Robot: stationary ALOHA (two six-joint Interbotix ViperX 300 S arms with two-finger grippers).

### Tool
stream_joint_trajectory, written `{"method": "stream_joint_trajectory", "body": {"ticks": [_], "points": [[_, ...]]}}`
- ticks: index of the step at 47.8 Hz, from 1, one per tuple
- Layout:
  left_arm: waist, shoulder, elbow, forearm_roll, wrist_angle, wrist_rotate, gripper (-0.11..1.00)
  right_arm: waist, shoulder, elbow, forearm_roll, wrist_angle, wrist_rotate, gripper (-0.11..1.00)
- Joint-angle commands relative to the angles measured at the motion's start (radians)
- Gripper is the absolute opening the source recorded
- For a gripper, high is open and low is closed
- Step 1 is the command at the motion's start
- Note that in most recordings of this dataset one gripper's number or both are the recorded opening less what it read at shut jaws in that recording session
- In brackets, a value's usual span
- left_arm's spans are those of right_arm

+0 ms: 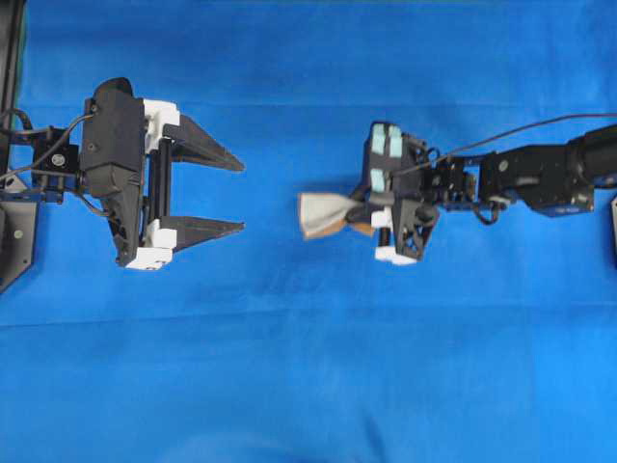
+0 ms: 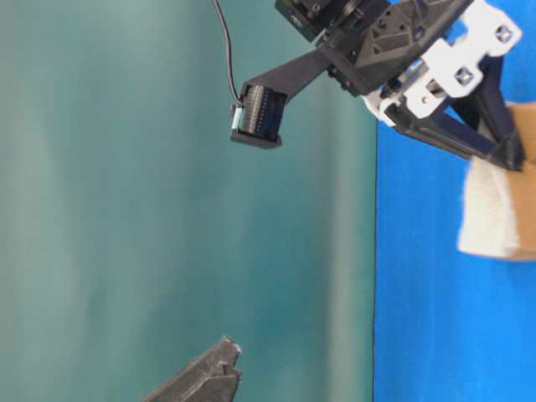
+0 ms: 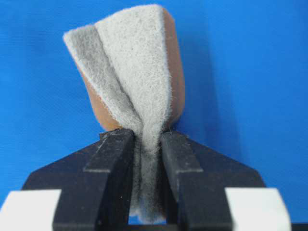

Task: Hand over the sponge with the left arm and wipe it with the right arm.
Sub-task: 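Rub the held sponge back and forth over the table with the right gripper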

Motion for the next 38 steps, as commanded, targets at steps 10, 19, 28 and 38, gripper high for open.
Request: {"method": "stream_joint_trajectory", "body": {"ticks": [10,19,28,38], "points": [[-0.002,-0.006,-0.009,0.002,-0.009,0.002,0.84,-0.215,-0.034,0.021,-0.055,-0.048,-0.011,0.22],[-0.002,-0.006,-0.009,0.002,-0.008,0.002,0.84,-0.255,-0.031,0.006,-0.071,-0.043,-0.012,0.22],[-0.002,-0.006,-0.009,0.002,-0.006,0.003,0.84,-0.189,-0.029,0.008,-0.066,-0.032,0.009,0.22],[-0.002,-0.006,-0.009,0.002,-0.006,0.003,0.84,0.014,-0.032,0.0,-0.023,0.021,0.051,0.21]]}}
